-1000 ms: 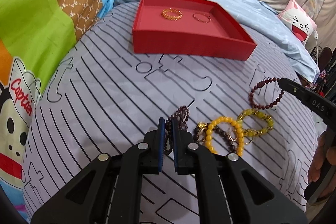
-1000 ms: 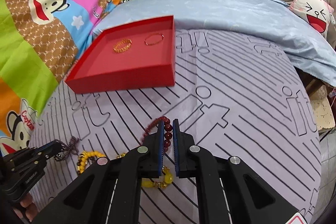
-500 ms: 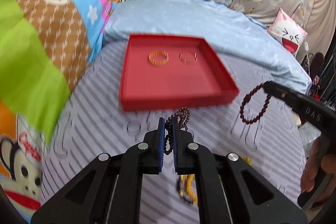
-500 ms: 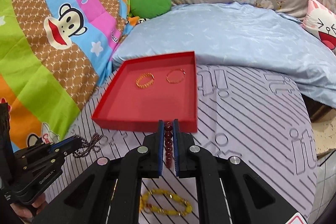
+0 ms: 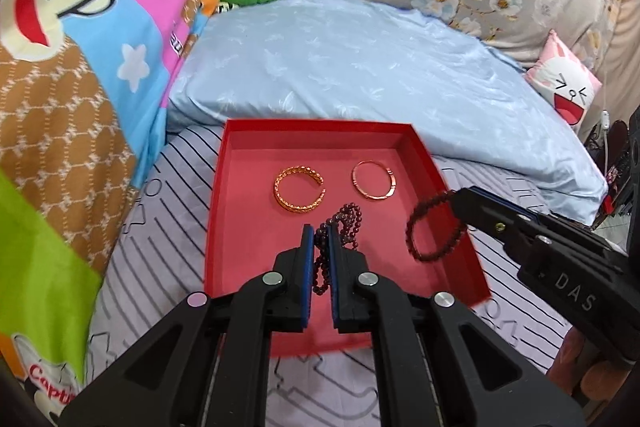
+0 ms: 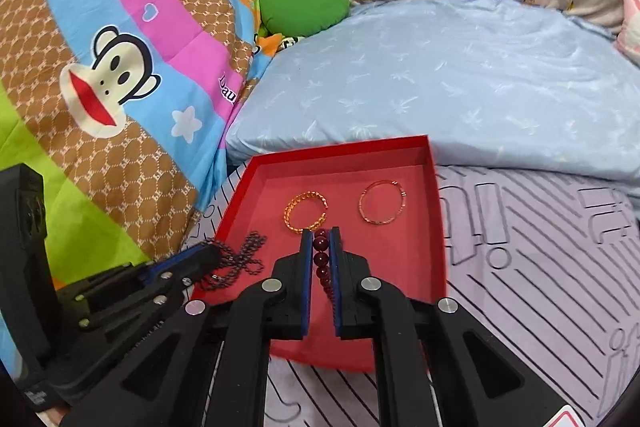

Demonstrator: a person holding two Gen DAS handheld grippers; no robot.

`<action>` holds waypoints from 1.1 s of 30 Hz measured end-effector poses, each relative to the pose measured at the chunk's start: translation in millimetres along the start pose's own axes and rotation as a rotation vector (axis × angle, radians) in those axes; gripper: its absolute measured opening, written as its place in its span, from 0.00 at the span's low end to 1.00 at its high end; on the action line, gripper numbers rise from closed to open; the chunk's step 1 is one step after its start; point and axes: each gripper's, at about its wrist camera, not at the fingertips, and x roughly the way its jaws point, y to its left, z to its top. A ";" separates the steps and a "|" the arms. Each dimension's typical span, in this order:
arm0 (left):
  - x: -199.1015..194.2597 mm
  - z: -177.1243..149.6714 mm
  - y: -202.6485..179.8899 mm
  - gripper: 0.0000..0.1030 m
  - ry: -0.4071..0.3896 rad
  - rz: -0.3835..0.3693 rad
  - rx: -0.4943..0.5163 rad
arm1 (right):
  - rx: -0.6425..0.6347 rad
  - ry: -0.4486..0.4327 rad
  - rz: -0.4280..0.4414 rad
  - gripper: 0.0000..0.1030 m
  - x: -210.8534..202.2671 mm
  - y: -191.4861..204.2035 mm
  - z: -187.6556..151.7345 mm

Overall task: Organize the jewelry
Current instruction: 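Carry both bead bracelets into the red tray and open both grippers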

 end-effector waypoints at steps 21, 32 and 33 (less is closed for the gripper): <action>67.4 -5.0 14.8 0.30 0.057 0.105 0.011 | -0.056 0.040 -0.195 0.26 49.9 -36.1 -11.5; 26.5 -12.1 9.5 0.41 -0.002 0.129 0.024 | -0.059 -0.005 -0.182 0.32 5.9 -24.4 -28.6; 23.4 -14.6 9.5 0.41 -0.002 0.129 0.022 | -0.062 -0.005 -0.182 0.32 2.3 -22.9 -32.1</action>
